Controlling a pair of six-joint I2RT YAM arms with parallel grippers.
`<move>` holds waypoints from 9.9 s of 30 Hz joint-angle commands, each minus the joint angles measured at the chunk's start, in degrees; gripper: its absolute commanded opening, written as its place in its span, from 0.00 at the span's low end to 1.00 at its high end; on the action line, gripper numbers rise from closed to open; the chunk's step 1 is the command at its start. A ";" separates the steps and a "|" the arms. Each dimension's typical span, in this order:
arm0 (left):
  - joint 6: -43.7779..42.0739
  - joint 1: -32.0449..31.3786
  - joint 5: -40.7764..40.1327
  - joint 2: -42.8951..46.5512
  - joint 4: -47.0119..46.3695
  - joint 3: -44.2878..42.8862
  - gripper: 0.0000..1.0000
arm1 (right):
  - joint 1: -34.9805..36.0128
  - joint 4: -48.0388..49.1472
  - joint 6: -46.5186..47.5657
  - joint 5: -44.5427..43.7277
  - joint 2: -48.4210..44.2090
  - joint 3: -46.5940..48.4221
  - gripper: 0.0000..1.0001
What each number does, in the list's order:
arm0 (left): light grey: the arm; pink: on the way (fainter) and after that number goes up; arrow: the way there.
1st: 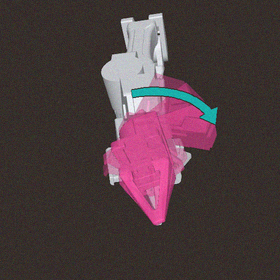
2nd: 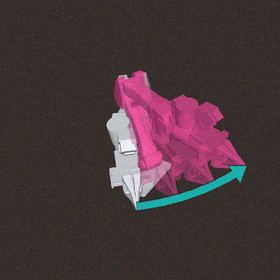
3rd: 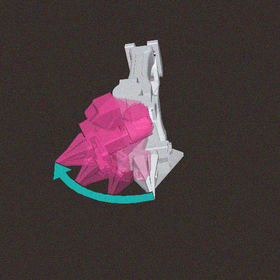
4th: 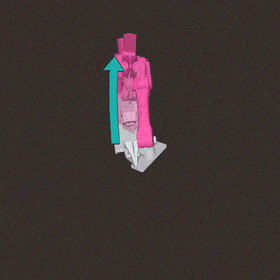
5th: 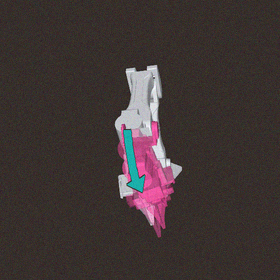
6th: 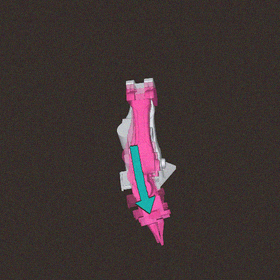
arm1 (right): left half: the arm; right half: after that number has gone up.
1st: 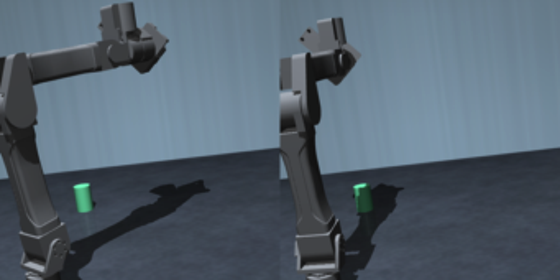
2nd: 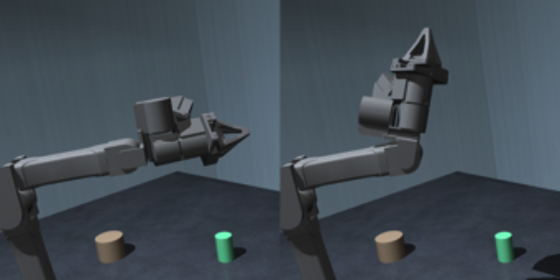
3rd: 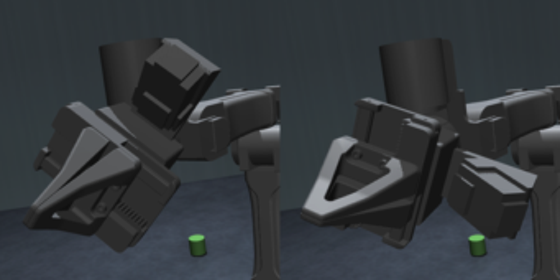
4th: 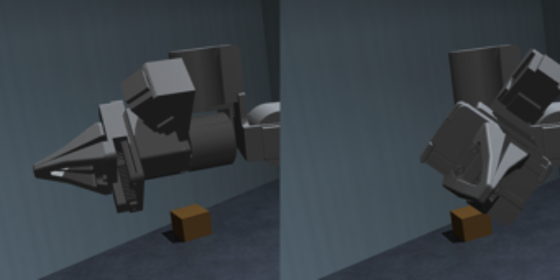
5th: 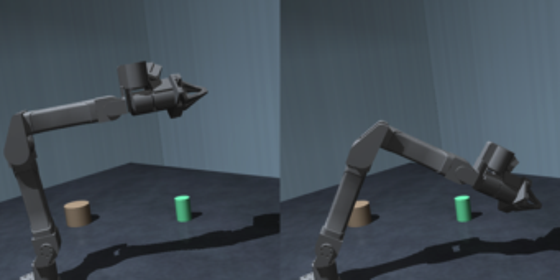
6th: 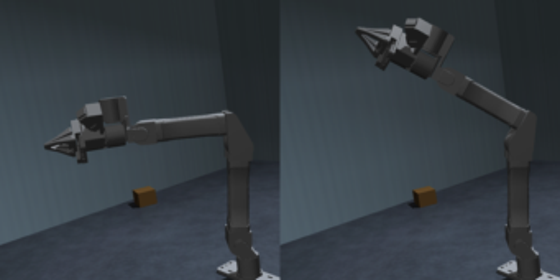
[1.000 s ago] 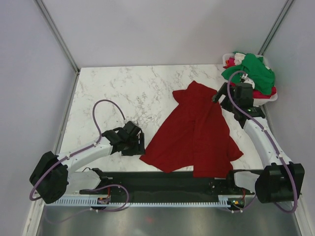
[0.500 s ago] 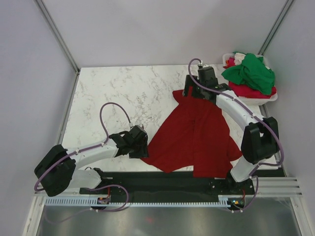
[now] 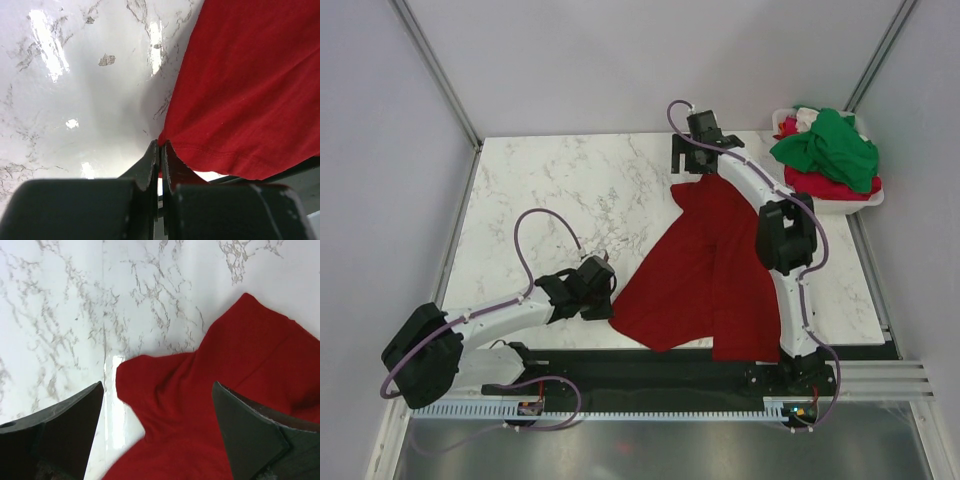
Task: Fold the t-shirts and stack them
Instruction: Flatten the tshirt out
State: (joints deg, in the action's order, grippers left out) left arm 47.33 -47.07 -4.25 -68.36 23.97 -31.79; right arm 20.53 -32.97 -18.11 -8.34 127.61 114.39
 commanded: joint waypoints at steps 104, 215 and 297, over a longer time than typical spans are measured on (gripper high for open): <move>-21.77 38.28 3.88 -20.28 18.14 -44.84 0.96 | -8.41 8.70 -4.04 3.94 -20.54 -12.93 0.98; -11.47 22.99 -6.03 -14.61 4.16 -13.47 0.58 | -4.71 13.99 -3.60 10.36 -45.35 -53.74 0.98; -9.98 27.65 5.74 15.36 31.24 -19.10 0.57 | -12.71 -8.51 -24.86 -11.17 -72.59 -72.82 0.11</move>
State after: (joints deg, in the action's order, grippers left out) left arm 38.26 -19.68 -0.34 -51.96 58.70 -50.70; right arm 8.84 -37.21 -41.04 -15.22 56.05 39.38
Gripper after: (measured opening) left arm 0.568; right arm 0.070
